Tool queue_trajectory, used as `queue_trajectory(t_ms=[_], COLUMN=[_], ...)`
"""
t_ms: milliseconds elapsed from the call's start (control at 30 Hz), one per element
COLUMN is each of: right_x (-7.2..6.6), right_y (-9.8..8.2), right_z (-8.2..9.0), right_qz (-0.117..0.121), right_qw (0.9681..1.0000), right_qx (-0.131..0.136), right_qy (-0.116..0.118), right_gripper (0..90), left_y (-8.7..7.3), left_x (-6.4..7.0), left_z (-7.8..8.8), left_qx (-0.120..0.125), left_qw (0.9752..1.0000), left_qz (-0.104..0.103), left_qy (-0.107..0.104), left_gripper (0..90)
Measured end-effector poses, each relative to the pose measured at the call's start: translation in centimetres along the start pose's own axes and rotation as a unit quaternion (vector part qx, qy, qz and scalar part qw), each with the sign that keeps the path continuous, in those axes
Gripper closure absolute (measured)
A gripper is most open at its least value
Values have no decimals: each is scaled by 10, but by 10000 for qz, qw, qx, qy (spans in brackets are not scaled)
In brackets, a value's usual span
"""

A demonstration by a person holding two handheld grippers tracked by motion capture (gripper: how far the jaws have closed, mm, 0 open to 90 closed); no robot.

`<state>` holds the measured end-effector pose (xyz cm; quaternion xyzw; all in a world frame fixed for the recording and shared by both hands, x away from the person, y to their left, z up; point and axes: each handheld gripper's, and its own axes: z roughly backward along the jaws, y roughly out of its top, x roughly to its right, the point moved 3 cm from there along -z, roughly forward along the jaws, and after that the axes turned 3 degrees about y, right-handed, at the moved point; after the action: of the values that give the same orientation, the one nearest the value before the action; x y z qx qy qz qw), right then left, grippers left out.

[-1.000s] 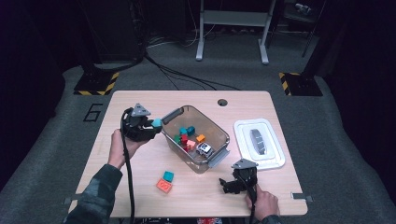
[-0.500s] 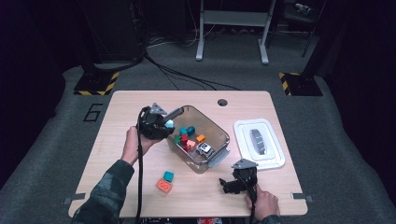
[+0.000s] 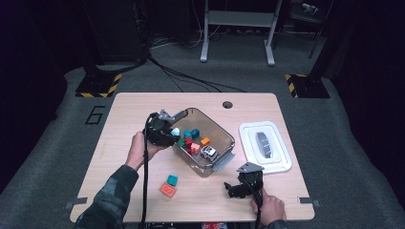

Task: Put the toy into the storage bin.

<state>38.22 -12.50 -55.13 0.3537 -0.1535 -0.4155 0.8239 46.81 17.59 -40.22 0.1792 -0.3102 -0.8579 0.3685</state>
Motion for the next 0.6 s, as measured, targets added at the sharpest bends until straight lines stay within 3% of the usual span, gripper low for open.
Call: queue_trajectory(t_ms=[300,600], right_x=[0,0], right_y=[0,0], right_z=[0,0], right_qz=[3,2], right_qw=[10000,10000], right_qx=[0,-1], right_qy=[-1,0], right_gripper=[0,0], left_y=[-11,-38], left_x=[1,0], left_z=[19,37], left_qx=[239,398], left_qw=[9996,9986], left_qz=[115,225], left_qy=[106,256], left_gripper=[237,145])
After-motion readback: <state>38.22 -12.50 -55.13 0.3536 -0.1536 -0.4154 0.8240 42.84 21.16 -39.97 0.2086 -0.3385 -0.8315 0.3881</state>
